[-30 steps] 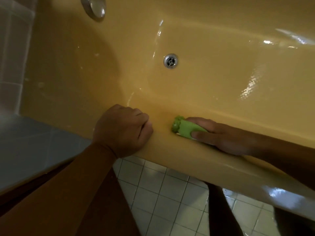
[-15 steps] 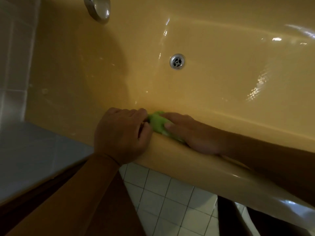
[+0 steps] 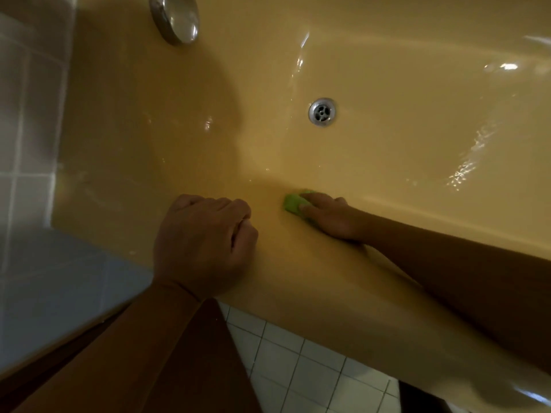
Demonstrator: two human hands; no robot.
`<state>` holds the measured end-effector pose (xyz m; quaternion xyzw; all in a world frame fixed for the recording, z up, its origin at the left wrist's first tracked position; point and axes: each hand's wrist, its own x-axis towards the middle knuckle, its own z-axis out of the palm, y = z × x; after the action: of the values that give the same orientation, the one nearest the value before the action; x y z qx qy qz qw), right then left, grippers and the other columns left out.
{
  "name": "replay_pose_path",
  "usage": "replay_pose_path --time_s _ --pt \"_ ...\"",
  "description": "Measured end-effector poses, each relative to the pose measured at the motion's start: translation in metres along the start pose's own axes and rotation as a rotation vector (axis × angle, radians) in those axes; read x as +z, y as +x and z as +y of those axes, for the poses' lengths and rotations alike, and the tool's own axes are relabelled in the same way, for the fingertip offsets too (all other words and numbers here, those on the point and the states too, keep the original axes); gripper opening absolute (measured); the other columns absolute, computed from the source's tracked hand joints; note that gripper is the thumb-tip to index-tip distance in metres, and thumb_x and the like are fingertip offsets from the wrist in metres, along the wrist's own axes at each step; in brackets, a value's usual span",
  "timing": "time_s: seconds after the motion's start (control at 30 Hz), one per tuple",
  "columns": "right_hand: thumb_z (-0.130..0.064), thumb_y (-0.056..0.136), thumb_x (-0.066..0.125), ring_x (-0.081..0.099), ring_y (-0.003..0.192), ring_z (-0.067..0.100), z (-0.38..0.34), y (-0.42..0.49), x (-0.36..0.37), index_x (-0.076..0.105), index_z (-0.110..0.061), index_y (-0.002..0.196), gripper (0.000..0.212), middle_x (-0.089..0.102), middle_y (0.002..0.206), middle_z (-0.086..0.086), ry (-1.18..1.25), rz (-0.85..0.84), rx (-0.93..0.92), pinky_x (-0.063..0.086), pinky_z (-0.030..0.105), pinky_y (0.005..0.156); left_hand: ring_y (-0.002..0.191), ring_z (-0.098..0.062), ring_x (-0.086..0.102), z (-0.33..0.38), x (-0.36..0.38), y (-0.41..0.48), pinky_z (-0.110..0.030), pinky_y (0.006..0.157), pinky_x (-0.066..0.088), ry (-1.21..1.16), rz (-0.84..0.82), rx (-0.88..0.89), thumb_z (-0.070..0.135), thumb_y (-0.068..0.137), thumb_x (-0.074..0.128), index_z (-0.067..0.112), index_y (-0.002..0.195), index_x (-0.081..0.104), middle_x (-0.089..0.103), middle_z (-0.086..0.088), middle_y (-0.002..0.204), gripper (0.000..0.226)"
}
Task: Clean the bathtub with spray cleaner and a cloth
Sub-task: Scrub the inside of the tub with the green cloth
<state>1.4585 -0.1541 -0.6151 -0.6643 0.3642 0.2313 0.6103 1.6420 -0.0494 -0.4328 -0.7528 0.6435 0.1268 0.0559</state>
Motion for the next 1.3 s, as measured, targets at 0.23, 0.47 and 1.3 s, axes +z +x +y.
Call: replay_pose_path --time_s 0.23,0.47,1.3 --pt "-0.062 0.098 0.039 0.029 0.135 -0.004 -0.017 -0.11 -0.02 0.028 -0.045 0.157 0.062 0.029 0.149 -0.03 0.178 -0.159 -0.168 0.021 0.023 0.109 0.071 -0.032 0.062 -0.003 -0.001 0.004 -0.043 0.088 0.043 0.019 -0.056 -0.053 0.033 0.095 0.042 0.017 0.092 0.072 0.068 -0.002 0.077 0.034" --pt "-0.064 0.106 0.023 0.007 0.158 0.033 0.057 0.025 -0.008 0.014 -0.037 0.165 0.065 0.001 0.174 0.0 -0.136 0.038 0.218 0.01 0.051 0.127 0.07 -0.031 0.062 -0.012 0.002 0.005 -0.043 0.088 0.043 0.002 -0.024 -0.033 0.034 0.095 0.041 0.017 0.09 0.073 0.069 -0.002 0.076 0.036" --pt "-0.057 0.109 0.033 0.031 0.145 -0.004 -0.069 -0.048 0.001 0.037 -0.049 0.153 0.045 0.034 0.156 -0.031 0.167 -0.058 -0.169 0.017 0.024 0.125 0.071 -0.032 0.062 -0.071 -0.006 0.029 -0.044 0.096 0.04 0.071 0.094 0.062 0.027 0.093 0.044 0.016 0.079 0.073 0.071 -0.004 0.075 0.033"
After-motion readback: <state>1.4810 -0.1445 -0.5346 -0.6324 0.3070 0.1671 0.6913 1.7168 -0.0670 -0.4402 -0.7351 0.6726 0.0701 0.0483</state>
